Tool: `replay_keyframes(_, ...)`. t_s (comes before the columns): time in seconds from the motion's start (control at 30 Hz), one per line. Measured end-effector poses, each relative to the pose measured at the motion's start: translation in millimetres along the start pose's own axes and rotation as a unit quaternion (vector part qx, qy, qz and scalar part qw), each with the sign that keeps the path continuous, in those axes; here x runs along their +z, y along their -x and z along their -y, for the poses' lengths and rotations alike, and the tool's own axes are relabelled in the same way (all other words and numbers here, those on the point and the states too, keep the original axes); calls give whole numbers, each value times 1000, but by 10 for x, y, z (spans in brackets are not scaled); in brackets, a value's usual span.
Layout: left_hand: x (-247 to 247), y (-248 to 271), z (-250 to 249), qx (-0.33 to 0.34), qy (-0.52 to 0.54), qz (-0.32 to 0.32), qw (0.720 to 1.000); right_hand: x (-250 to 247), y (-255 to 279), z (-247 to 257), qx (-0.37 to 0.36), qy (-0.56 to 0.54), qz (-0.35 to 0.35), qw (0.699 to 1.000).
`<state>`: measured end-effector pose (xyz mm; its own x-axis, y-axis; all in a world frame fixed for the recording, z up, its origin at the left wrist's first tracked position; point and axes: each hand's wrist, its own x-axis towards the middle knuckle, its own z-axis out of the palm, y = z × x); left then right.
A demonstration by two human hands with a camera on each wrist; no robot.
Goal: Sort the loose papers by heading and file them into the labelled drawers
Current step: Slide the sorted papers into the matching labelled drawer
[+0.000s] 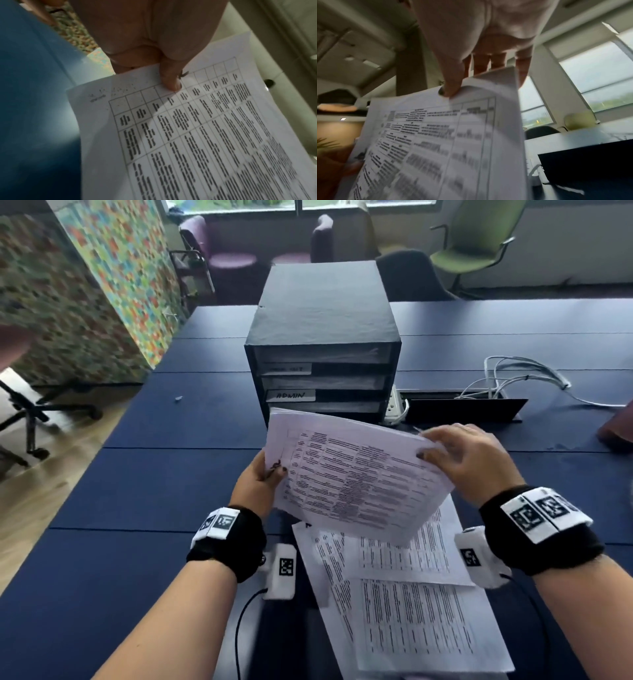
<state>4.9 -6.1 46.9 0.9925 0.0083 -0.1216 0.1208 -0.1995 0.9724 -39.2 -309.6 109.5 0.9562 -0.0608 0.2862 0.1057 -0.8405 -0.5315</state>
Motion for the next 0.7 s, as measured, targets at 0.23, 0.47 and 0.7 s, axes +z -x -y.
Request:
replay_keyframes(0.23,-165,-235,-187,26,-95,71,993,261,13,-3,136,-84,111,981)
replay_keyframes(0.47,-334,-407,162,-102,-77,29,991,666,233,-392,334,-257,127,898)
replay_keyframes(0.7,-148,-440,280,-210,81,88,970,1057,217,-508,452,-349,112,814)
